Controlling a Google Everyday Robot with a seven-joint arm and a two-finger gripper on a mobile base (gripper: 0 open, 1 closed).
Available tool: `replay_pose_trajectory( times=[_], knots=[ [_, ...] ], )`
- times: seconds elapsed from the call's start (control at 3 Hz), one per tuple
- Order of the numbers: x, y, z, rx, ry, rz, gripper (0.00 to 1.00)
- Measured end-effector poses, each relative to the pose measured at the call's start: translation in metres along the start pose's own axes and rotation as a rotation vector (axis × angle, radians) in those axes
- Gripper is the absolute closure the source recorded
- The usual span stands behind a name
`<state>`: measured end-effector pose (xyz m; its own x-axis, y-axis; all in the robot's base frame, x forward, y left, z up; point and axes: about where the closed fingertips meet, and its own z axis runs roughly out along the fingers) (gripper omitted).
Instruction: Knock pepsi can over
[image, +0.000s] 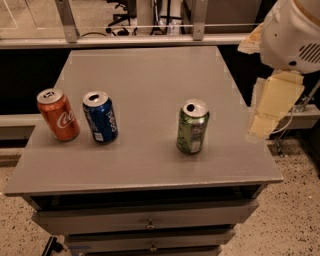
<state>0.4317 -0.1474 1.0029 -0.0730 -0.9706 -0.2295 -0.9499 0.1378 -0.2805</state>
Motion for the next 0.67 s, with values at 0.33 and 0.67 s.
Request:
replay_pose_trajectory(
  times=[0.33, 0.67],
  knots=[
    [-0.037, 0.001, 0.001, -0.031, -0.032, -0.018, 0.0],
    [-0.077, 0.005, 0.004, -0.079, -0.056, -0.054, 0.0]
  ],
)
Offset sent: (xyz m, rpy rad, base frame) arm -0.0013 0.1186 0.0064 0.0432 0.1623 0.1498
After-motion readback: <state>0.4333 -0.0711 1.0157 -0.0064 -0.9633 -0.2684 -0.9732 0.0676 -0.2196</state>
